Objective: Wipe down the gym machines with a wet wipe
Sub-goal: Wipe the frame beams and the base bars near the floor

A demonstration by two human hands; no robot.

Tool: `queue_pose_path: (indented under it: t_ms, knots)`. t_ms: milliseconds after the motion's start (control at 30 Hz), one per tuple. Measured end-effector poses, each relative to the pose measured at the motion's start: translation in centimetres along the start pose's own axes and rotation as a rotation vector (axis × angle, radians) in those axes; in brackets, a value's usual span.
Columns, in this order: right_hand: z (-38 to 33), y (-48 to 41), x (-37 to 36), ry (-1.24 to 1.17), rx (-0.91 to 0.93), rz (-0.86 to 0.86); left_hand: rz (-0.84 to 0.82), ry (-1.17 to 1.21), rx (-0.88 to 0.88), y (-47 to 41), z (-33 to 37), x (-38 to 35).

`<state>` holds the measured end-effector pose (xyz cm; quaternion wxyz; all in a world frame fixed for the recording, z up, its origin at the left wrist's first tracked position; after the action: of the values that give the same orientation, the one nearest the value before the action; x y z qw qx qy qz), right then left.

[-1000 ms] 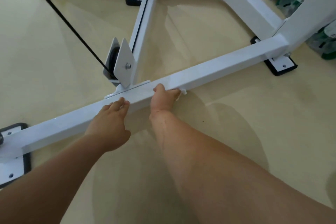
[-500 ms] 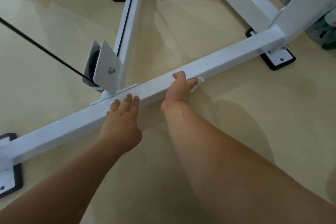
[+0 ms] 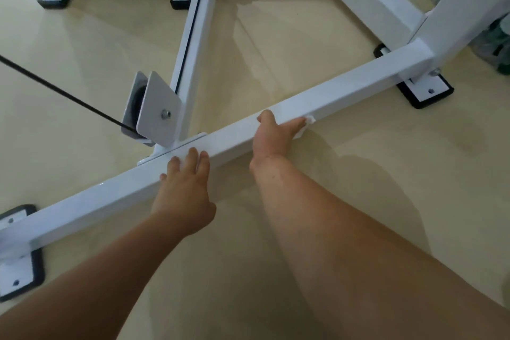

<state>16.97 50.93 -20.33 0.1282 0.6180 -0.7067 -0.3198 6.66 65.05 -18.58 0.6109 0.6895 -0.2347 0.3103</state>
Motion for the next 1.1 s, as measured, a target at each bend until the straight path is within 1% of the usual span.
queue_pose_path:
  t_ms: [67,133,167,200,267,300,367,400,500,533,567,600,667,733,767,800,833,867,1033,1067,1100]
  knots:
    - [1.0,2.3,-1.7,0.190,0.077,-0.128,-0.010,0.016,-0.009,0.0,-0.1,0.0]
    - [3.0,4.8,-4.0,0.413,0.171,-0.293,0.042,0.013,-0.043,0.0,-0.2,0.2]
    - [3.9,5.0,-4.6,0.578,0.198,-0.359,0.067,0.009,-0.061,0.1,-0.2,0.4]
    - [4.1,4.5,-4.5,0.809,0.219,-0.397,0.072,0.006,-0.078,0.2,-0.4,0.4]
    - [3.1,2.3,-3.1,1.300,0.331,-0.404,0.029,0.010,-0.086,0.3,-1.1,0.3]
    - [2.4,1.2,-2.0,1.464,0.403,-0.406,0.008,0.015,-0.085,0.4,-1.5,0.2]
    - [0.8,-0.9,0.6,1.665,0.513,-0.420,0.006,0.023,-0.109,0.8,-2.3,0.1]
    - [0.1,-1.6,1.9,1.735,0.536,-0.404,0.016,0.013,-0.121,1.0,-2.7,-0.1]
    - [0.3,-1.7,3.4,1.816,0.502,-0.284,0.075,-0.104,-0.100,1.8,-4.2,-0.9]
    - [1.2,-1.0,2.9,1.826,0.485,-0.274,0.094,-0.127,-0.082,2.1,-4.7,-1.2]
    - [2.5,0.1,1.9,1.831,0.488,-0.306,0.111,-0.136,-0.066,2.3,-5.3,-1.5]
    - [4.0,1.4,0.6,1.830,0.511,-0.385,0.125,-0.137,-0.053,2.6,-5.8,-1.8]
    - [7.2,4.7,-2.3,1.832,0.601,-0.641,0.135,-0.138,-0.032,3.0,-6.9,-2.5]
    - [9.7,7.3,-4.5,1.903,0.695,-0.889,0.126,-0.108,-0.006,3.6,-8.2,-3.3]
    - [10.5,7.9,-5.2,1.969,0.750,-0.944,0.126,-0.083,0.011,3.9,-9.0,-3.7]
    - [10.8,7.9,-5.6,2.029,0.799,-0.935,0.126,-0.057,0.030,4.3,-9.7,-4.1]
    - [10.6,7.5,-5.8,2.055,0.813,-0.882,0.121,-0.029,0.049,4.6,-10.6,-4.6]
    - [10.2,6.9,-5.9,2.050,0.790,-0.811,0.112,0.002,0.067,5.0,-11.5,-5.1]
    - [7.7,4.1,-4.2,1.881,0.553,-0.366,0.084,0.074,0.190,6.5,-16.2,-7.6]
    - [7.9,4.4,-4.2,1.860,0.520,-0.323,0.076,0.100,0.222,6.8,-17.2,-8.0]
    - [8.6,4.9,-4.5,1.861,0.507,-0.325,0.066,0.126,0.241,7.0,-18.0,-8.3]
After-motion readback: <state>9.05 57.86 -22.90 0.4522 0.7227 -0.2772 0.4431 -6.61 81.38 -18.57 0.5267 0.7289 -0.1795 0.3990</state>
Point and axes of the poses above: each hand's wrist, its own y-axis away from the middle knuckle, its own x-axis out of the back of the hand, z = x × y, the point moved 4 cm from there along -y, towards the middle knuckle, and after that the axes turned 11 degrees about -z, right-handed, at the moved point
